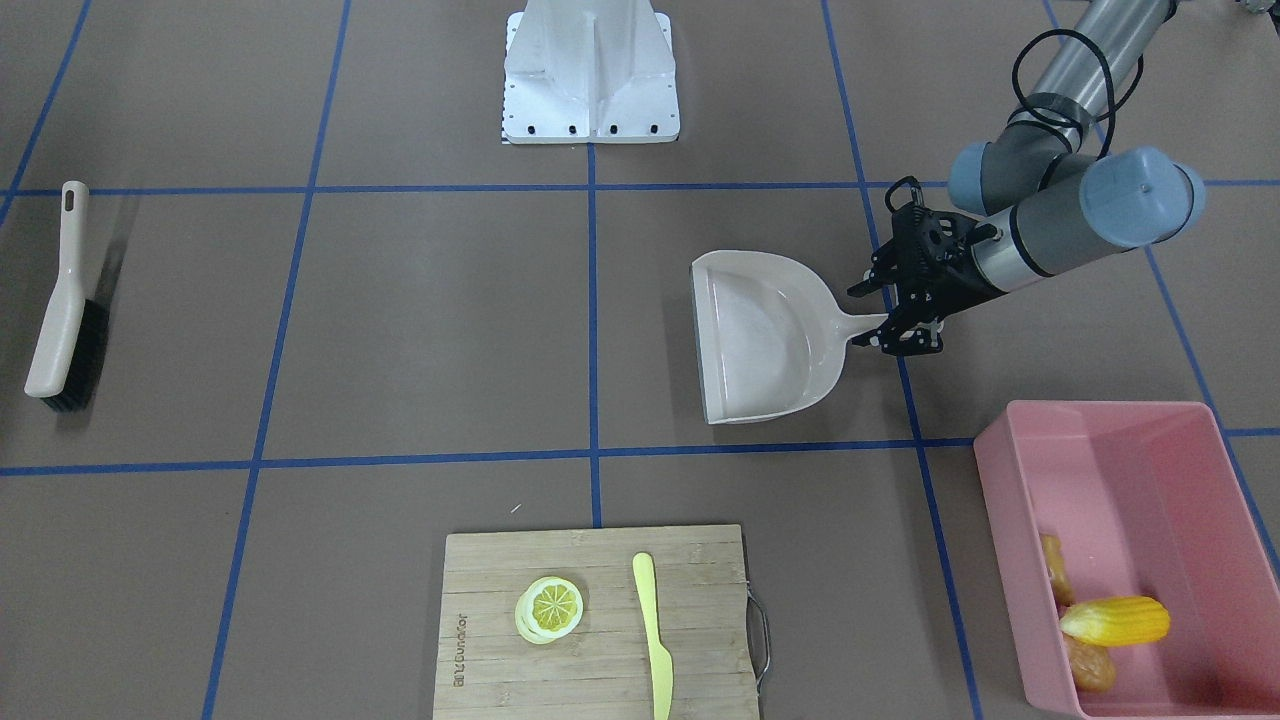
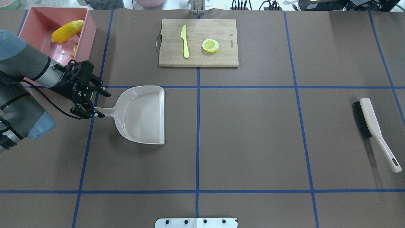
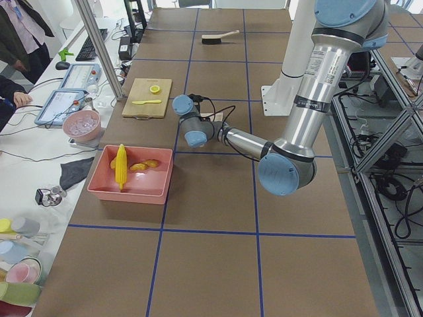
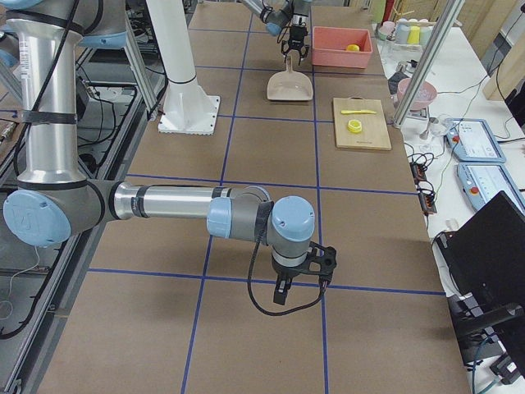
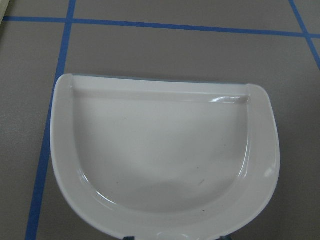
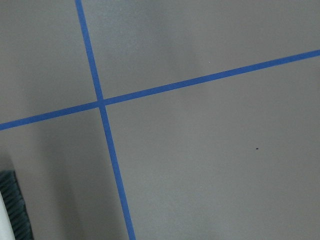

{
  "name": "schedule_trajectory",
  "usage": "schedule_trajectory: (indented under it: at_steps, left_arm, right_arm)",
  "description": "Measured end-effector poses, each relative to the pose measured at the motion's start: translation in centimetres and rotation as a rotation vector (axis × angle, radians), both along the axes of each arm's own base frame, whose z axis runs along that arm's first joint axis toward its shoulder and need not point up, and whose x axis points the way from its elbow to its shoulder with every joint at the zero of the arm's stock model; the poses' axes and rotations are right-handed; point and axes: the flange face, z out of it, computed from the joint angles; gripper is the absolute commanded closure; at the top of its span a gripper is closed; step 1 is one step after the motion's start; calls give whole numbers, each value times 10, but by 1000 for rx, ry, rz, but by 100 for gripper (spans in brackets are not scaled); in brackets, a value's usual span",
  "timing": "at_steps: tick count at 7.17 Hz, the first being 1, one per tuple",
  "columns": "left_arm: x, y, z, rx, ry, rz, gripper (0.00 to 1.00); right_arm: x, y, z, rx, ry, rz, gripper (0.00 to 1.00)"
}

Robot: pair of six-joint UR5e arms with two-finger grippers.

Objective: Sweep and dump trash into bin

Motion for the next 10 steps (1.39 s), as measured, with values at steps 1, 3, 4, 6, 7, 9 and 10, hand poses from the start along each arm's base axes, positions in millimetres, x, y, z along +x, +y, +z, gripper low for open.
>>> schedule_trajectory:
  at_steps: [1,3,4,6,7,9,10]
  left_arm:
    - [0,1,-2,3,2,0,1]
    - [-4,4,-11,9,12,0,1]
    - [-9,6,-21,2,22,-9,1]
    - [-45,-3,-47,-82,34,-99,1]
    - [-78,-17,-60,-149,21,-172,1]
    - [-153,-49,-77,-330,-63,-340,1]
    - [-186,-63,-79,-482,-120,-431,1]
  right_arm:
    - [0,0,0,0,0,0,0]
    - [0,0,0,0,0,0,0]
    - [0,0,0,1,0,0,0]
    - [0,0,-1,1,0,0,0]
    - [0,-1,-1,2,0,0,0]
    - [0,-1,-3,7,0,0,0]
    - [0,-1,-5,10,0,0,0]
